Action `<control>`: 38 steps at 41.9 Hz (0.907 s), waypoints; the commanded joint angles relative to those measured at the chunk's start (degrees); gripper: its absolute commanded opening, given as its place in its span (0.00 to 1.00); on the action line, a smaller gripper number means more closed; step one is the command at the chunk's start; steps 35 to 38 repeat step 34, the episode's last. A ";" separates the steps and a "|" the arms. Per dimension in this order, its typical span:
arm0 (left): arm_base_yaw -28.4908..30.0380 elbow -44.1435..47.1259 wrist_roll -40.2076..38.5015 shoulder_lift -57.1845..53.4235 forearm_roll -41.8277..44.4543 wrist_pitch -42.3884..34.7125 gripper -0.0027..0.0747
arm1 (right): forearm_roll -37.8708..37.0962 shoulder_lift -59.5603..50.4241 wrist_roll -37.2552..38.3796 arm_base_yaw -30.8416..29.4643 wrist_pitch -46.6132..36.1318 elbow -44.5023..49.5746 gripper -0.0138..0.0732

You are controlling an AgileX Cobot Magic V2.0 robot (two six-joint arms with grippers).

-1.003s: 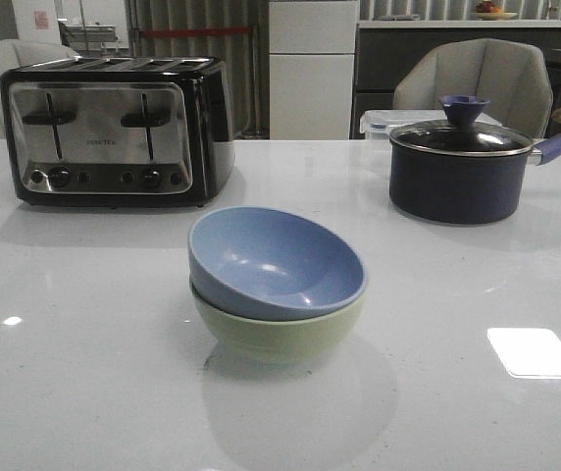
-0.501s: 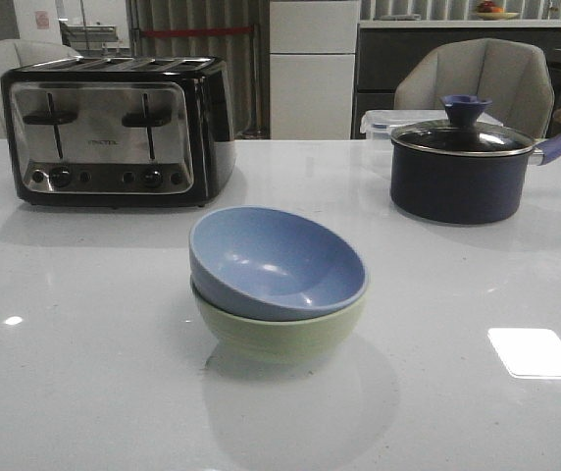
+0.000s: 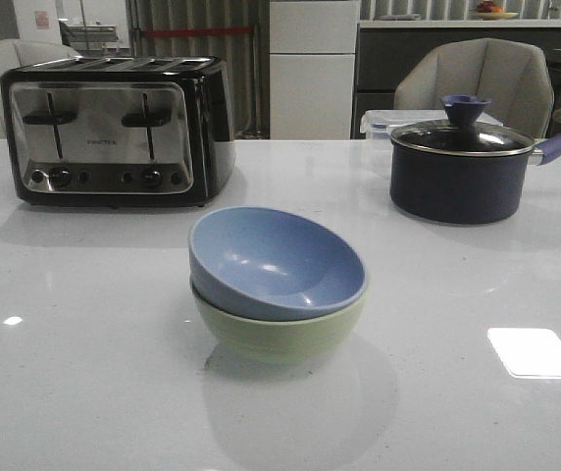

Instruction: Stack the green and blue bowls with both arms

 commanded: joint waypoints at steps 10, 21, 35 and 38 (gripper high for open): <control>-0.21 0.23 -0.32 -1.12 0.04 -4.76 0.15 | 2.21 -1.05 -2.86 -0.69 -5.91 -0.17 0.22; -0.21 0.23 -0.32 -1.12 0.04 -4.76 0.15 | 2.21 -1.05 -2.86 -0.69 -5.91 -0.17 0.22; -0.21 0.23 -0.32 -1.12 0.04 -4.76 0.15 | 2.21 -1.05 -2.86 -0.69 -5.91 -0.17 0.22; -0.21 0.23 -0.32 -1.12 0.04 -4.76 0.15 | 2.21 -1.05 -2.86 -0.69 -5.91 -0.17 0.22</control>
